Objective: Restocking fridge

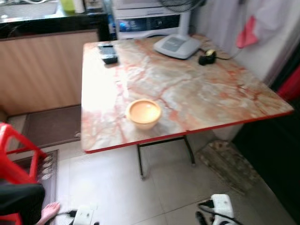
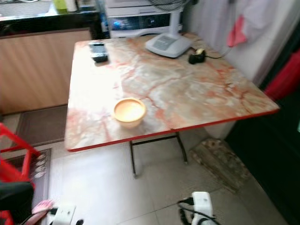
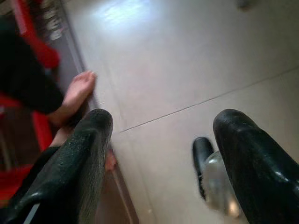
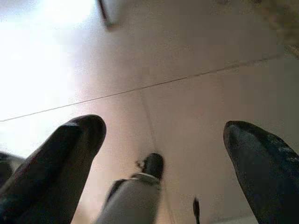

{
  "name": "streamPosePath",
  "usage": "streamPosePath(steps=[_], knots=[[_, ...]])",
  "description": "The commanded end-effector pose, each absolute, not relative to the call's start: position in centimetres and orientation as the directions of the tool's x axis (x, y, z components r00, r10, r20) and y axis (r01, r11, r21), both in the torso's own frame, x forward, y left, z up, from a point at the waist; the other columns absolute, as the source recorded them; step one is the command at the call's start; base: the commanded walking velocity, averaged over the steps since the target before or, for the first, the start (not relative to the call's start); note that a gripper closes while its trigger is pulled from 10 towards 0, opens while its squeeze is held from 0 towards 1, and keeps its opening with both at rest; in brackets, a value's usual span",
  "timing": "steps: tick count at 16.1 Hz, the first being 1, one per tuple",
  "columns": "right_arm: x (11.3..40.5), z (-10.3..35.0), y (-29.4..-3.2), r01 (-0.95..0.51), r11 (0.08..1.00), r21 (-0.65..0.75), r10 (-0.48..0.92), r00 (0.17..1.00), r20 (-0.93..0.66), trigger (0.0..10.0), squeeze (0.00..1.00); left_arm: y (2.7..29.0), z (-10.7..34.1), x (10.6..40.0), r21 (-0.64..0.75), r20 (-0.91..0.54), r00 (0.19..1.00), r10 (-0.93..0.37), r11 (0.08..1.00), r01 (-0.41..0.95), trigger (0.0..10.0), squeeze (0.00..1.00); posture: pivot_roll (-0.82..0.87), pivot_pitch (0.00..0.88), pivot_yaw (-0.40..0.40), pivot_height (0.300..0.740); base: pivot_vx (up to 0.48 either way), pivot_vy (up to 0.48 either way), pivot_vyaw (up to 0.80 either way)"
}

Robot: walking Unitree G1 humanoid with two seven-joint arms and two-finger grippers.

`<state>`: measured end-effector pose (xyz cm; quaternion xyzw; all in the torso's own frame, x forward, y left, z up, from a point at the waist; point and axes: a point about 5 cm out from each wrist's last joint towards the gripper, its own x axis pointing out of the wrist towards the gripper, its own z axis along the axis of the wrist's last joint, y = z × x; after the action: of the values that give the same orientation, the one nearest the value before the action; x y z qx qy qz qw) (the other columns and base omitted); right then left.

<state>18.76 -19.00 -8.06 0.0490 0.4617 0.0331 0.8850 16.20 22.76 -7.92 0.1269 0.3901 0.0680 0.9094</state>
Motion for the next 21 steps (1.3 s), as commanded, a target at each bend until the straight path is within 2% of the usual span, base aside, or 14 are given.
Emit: streamPosePath(steps=[1, 4, 5, 6, 11, 15, 17, 20, 21], knots=[[18.3, -8.2, -19.3, -0.009, 0.995, 0.103, 0.089, 0.568, -0.818, 10.0, 0.00, 23.3, -7.9, 15.8, 0.295, -0.683, 0.687, 0.249, 0.954, -0.053, 10.0, 0.00, 0.01, 0.076, 0.007, 0.740, 0.000, 0.000, 0.00], [17.2, -8.7, -19.4, -0.003, 0.995, 0.096, 0.082, 0.550, -0.831, 10.0, 0.00, 23.2, -7.8, 15.2, 0.297, -0.641, 0.731, 0.232, 0.954, -0.042, 10.0, 0.00, 0.02, 0.063, 0.013, 0.740, 0.000, 0.000, 0.00], [16.9, -8.8, -19.4, 0.000, 0.995, 0.097, 0.081, 0.545, -0.835, 10.0, 0.00, 22.8, -4.0, 20.7, 0.310, -0.400, 0.898, 0.183, 0.949, -0.055, 10.0, 0.00, 0.02, 0.053, 0.015, 0.740, 0.000, 0.000, 0.00], [16.4, -9.0, -19.4, 0.006, 0.995, 0.096, 0.078, 0.539, -0.839, 10.0, 0.00, 22.4, -1.4, 22.9, 0.334, -0.227, 0.963, 0.146, 0.940, -0.064, 10.0, 0.00, 0.01, 0.044, 0.017, 0.740, 0.000, 0.000, 0.00], [15.1, -9.5, -19.5, 0.002, 0.995, 0.097, 0.081, 0.526, -0.846, 10.0, 0.00, 21.9, 2.0, 23.6, 0.355, -0.028, 0.998, 0.063, 0.933, -0.048, 10.0, 0.00, 0.03, 0.043, 0.017, 0.740, 0.000, 0.000, 0.00], [14.7, -9.6, -19.5, -0.025, 0.996, 0.087, 0.087, 0.524, -0.847, 10.0, 0.00, 21.5, 3.1, 22.1, 0.371, 0.026, 0.998, 0.049, 0.927, -0.055, 10.0, 0.00, 0.02, 0.068, 0.019, 0.740, 0.000, 0.000, 0.00], [14.4, -9.7, -19.6, -0.019, 0.996, 0.083, 0.081, 0.520, -0.850, 10.0, 0.00, 21.1, 5.2, 21.6, 0.357, 0.092, 0.994, 0.061, 0.930, -0.090, 10.0, 0.00, 0.03, 0.087, 0.014, 0.740, 0.000, 0.000, 0.00], [14.3, -9.7, -19.8, -0.024, 0.996, 0.082, 0.082, 0.518, -0.851, 10.0, 0.00, 20.6, 8.3, 23.3, 0.372, 0.184, 0.983, 0.019, 0.924, -0.088, 10.0, 0.00, 0.05, 0.109, 0.003, 0.740, 0.000, 0.000, 0.00], [14.4, -9.7, -19.9, -0.019, 0.997, 0.080, 0.079, 0.519, -0.851, 10.0, 0.00, 20.2, 10.8, 24.9, 0.341, 0.249, 0.968, 0.011, 0.935, -0.099, 10.0, 0.00, 0.04, 0.113, 0.001, 0.740, 0.000, 0.000, 0.00]])
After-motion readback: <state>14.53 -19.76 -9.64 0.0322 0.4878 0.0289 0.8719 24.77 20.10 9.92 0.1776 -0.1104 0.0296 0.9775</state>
